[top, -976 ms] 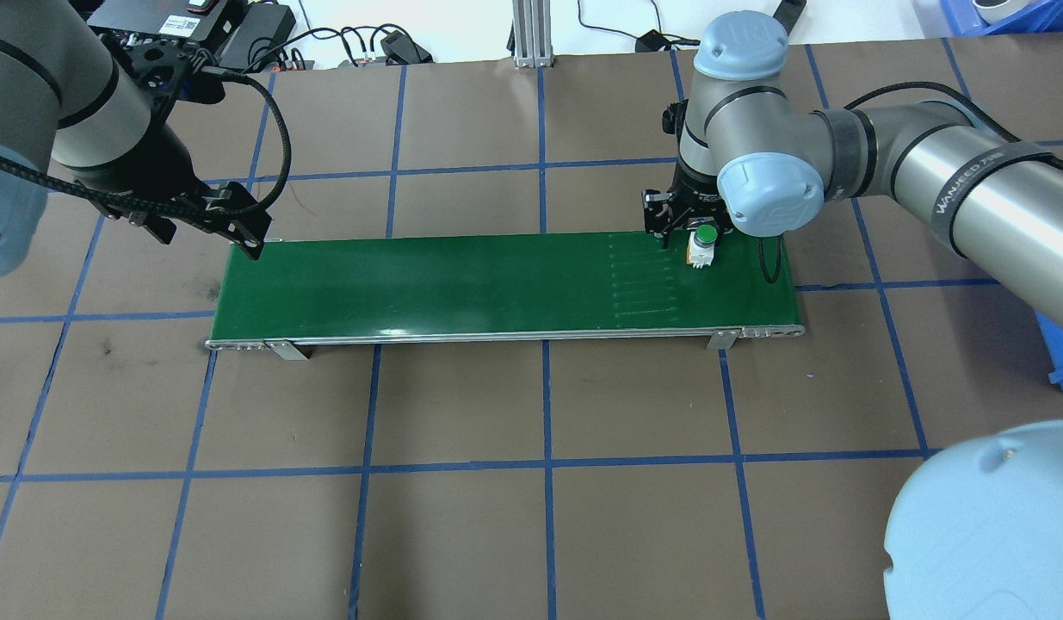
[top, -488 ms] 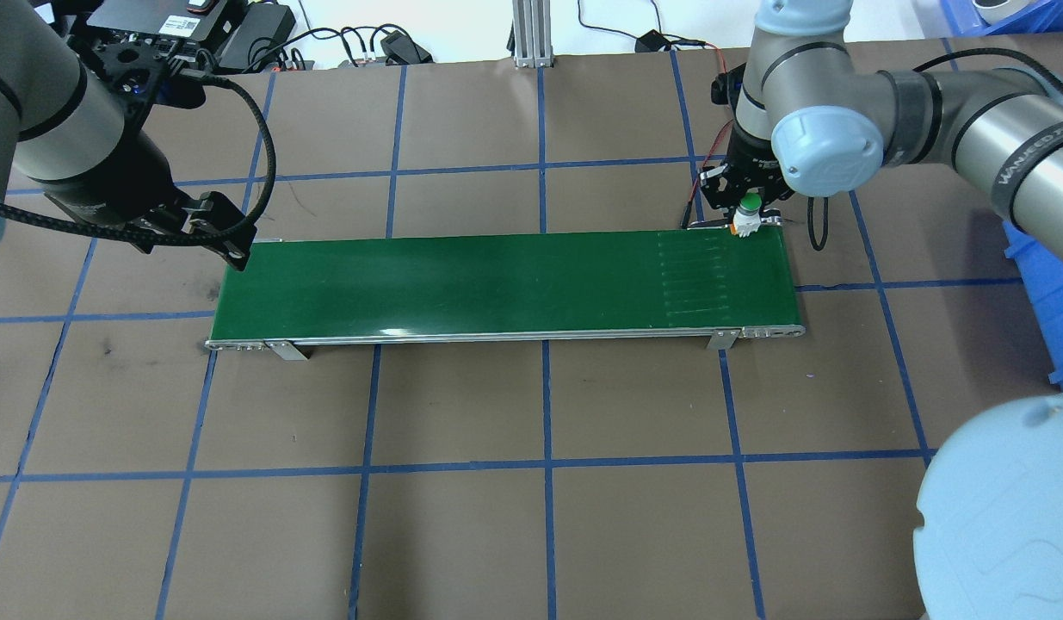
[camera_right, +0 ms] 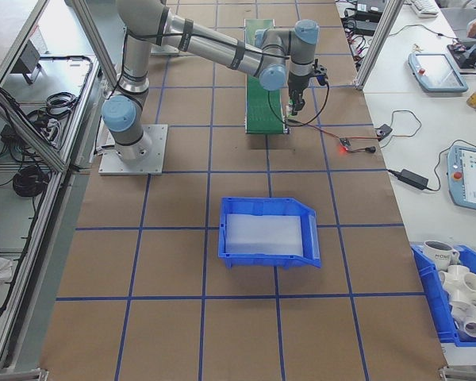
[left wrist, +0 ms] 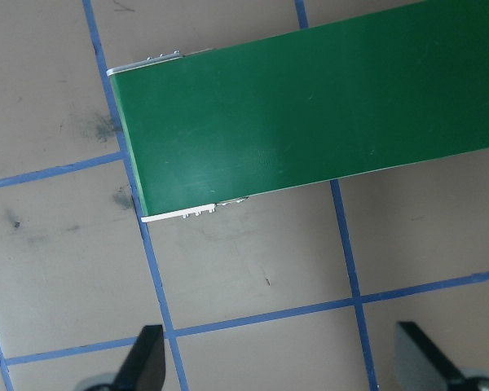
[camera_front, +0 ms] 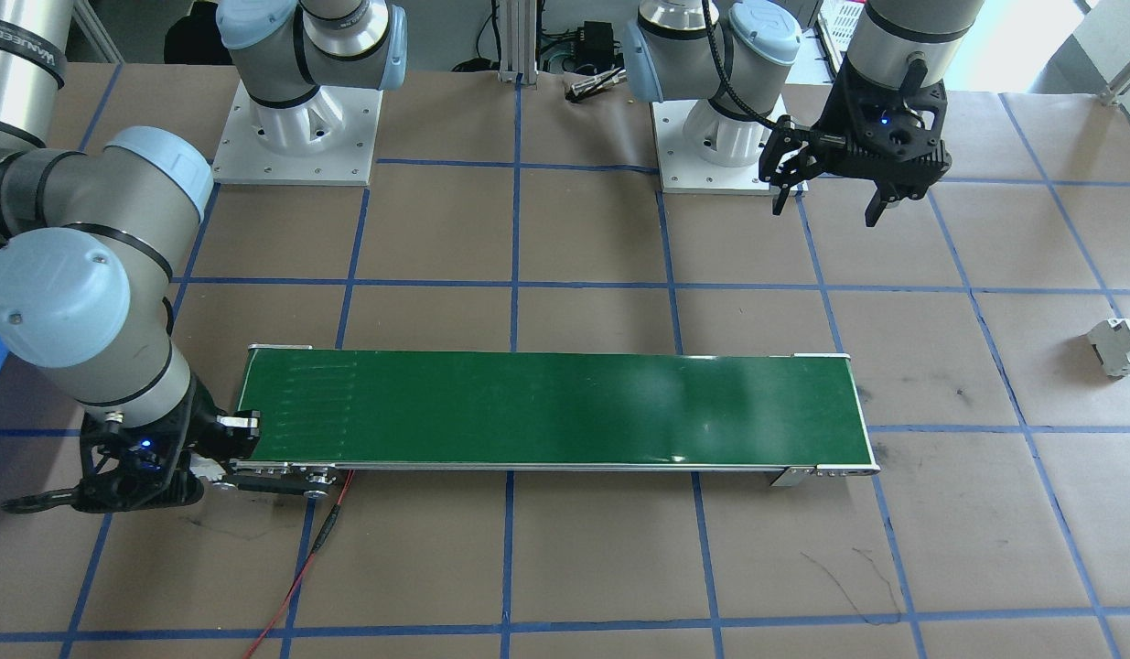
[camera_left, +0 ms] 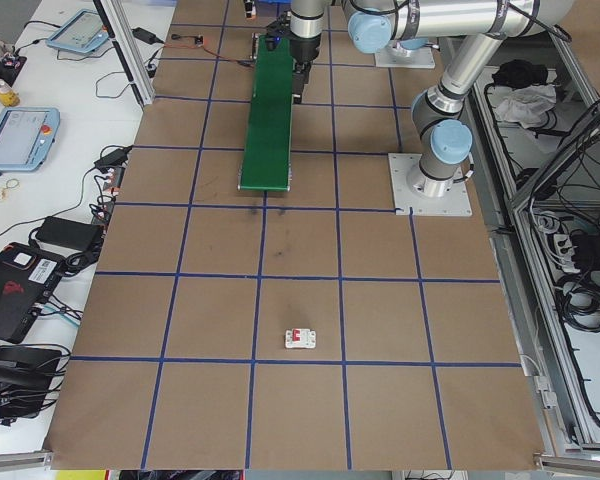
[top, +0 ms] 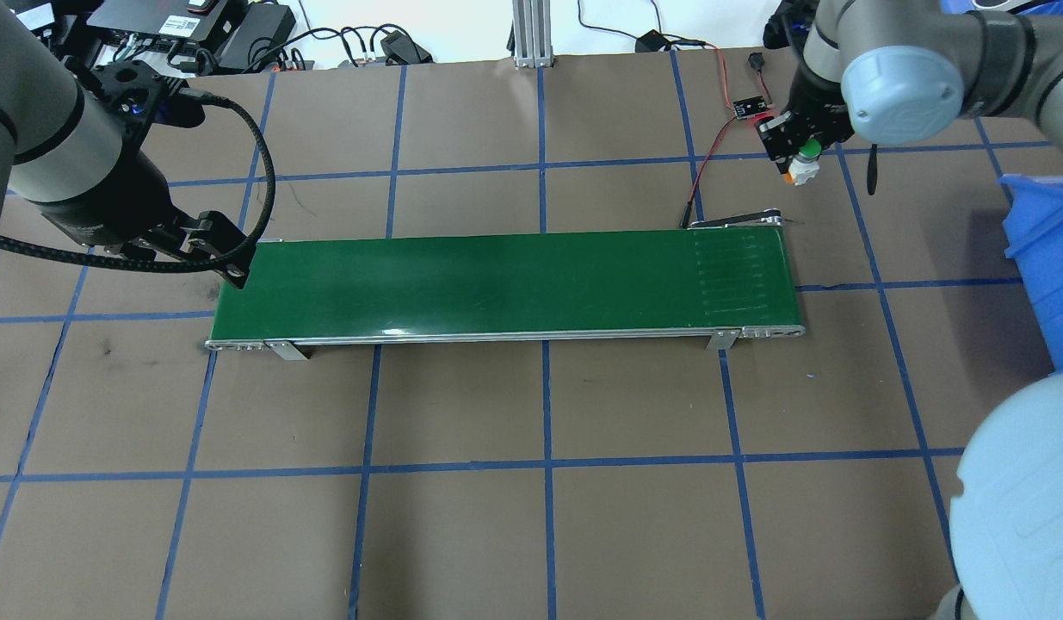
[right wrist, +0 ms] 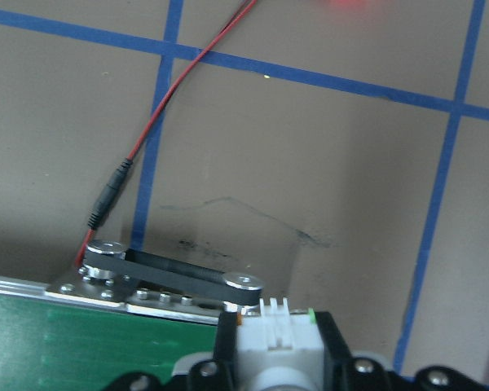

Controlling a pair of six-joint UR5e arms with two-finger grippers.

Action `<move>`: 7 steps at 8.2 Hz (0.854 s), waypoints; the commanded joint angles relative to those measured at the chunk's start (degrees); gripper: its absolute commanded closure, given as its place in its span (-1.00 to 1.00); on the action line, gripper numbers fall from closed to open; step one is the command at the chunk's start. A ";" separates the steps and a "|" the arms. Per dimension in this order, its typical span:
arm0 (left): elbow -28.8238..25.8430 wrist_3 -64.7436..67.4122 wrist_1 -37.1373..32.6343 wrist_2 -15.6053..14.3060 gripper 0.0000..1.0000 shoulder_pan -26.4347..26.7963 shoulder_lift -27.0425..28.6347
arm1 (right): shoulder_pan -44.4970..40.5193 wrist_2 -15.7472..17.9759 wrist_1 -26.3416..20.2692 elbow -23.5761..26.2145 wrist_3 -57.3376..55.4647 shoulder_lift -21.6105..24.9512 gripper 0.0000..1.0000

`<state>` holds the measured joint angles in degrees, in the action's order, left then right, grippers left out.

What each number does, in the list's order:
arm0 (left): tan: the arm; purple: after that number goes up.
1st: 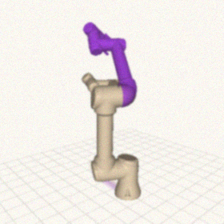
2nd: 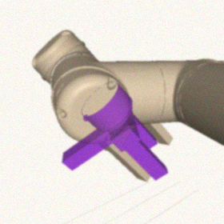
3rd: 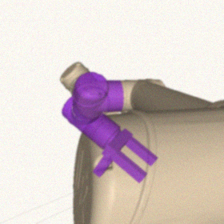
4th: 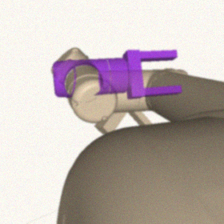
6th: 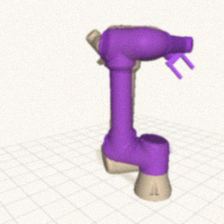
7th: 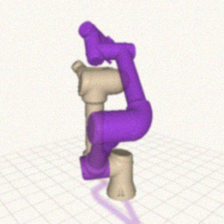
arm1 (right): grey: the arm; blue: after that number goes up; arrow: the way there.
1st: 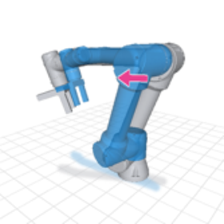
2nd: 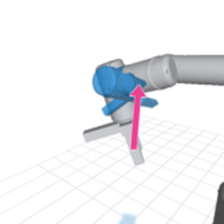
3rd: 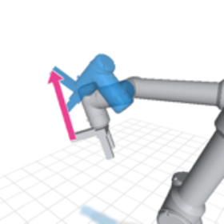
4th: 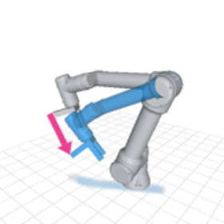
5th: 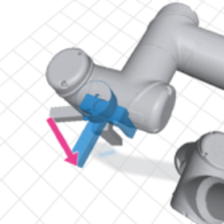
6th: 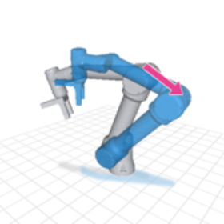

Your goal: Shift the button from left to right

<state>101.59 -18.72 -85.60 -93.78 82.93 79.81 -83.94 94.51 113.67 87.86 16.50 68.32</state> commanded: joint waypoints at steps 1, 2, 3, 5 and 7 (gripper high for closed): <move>0.45 -0.09 0.17 0.17 -1.00 -0.31 -0.18 | 9.63 -0.90 -0.11 -0.58 17.63 1.63 0.84; 0.63 -0.09 -0.09 0.09 -1.00 -0.40 -0.09 | 13.85 -0.91 -0.11 -0.76 23.95 2.51 0.85; 0.80 -0.09 -0.09 0.00 -1.00 -0.49 -0.26 | 17.11 -0.73 -0.03 -1.28 30.80 3.30 0.85; 1.24 0.00 0.52 0.26 -1.00 -0.40 -0.18 | 24.58 -0.64 0.76 -1.46 47.92 3.40 0.91; 1.25 0.00 0.61 0.18 -1.00 -0.31 -0.27 | 31.27 -1.78 3.74 -1.03 66.09 2.35 0.92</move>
<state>102.73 -18.73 -85.16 -93.58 82.53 79.58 -58.83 93.76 114.99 86.50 65.02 71.50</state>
